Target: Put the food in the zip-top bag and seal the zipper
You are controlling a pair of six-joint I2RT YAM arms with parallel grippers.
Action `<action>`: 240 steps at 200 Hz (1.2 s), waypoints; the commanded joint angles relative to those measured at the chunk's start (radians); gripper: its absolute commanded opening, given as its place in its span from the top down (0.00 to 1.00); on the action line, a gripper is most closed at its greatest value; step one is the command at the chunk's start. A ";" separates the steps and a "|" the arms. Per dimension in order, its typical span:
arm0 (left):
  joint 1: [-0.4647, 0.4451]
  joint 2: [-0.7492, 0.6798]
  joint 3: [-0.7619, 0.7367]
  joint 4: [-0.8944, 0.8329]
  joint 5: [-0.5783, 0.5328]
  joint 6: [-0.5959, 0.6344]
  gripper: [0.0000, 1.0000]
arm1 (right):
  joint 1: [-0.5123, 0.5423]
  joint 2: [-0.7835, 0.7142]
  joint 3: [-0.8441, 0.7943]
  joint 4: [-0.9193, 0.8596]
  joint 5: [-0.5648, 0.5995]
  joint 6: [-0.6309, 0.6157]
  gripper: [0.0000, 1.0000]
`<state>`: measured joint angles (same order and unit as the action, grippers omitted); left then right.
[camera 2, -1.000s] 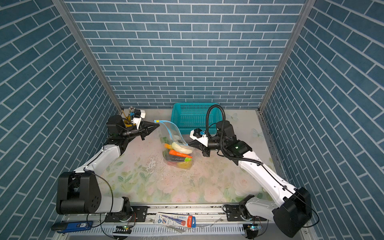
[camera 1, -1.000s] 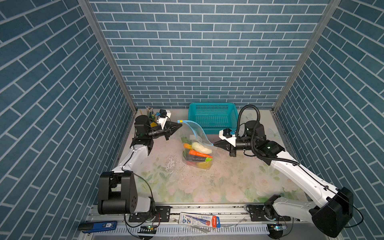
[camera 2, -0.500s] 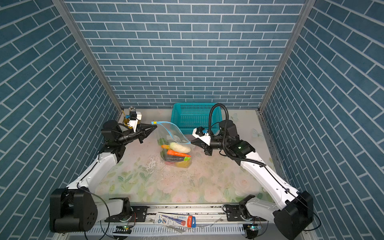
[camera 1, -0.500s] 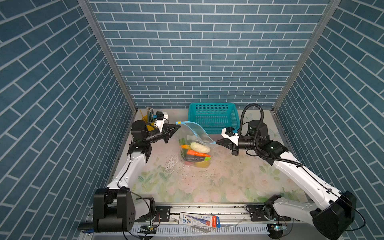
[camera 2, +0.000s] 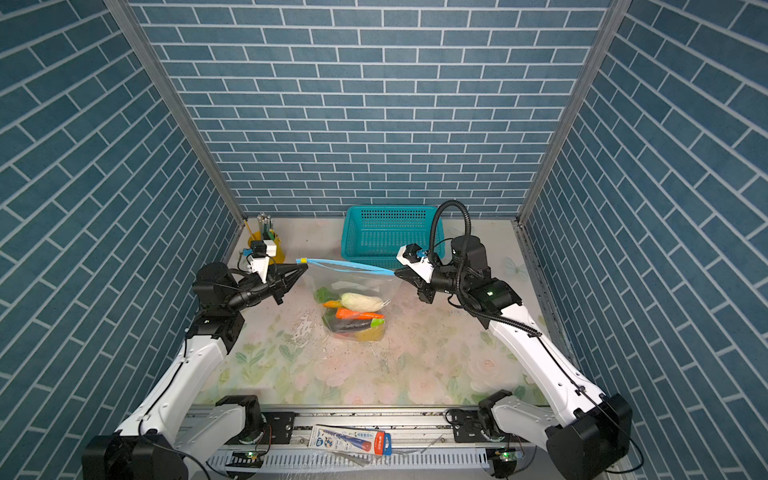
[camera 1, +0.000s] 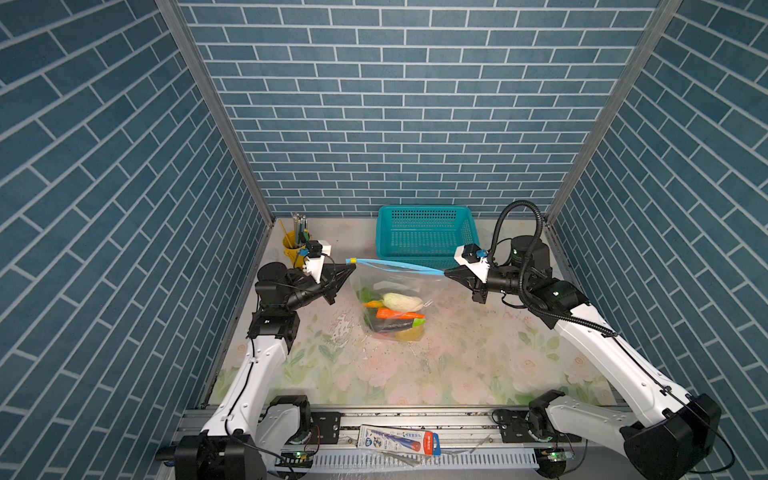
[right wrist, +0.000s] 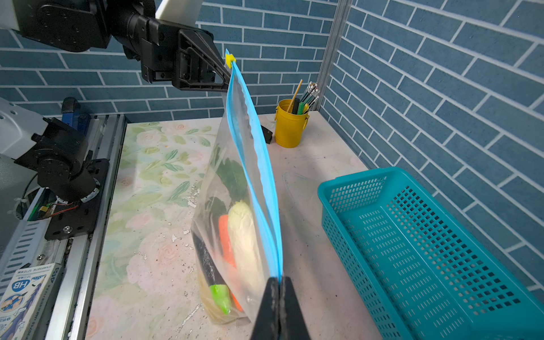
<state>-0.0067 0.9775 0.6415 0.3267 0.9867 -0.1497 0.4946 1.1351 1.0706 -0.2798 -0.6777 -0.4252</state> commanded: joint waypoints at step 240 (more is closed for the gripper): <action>-0.128 -0.100 0.010 -0.029 0.024 0.059 1.00 | 0.364 0.598 0.817 -0.454 0.134 -0.304 0.62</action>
<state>-0.1299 0.9062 0.6464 0.2913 0.9997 -0.1070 0.8528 1.7172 1.8252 -0.6788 -0.5438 -0.6899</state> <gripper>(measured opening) 0.043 0.455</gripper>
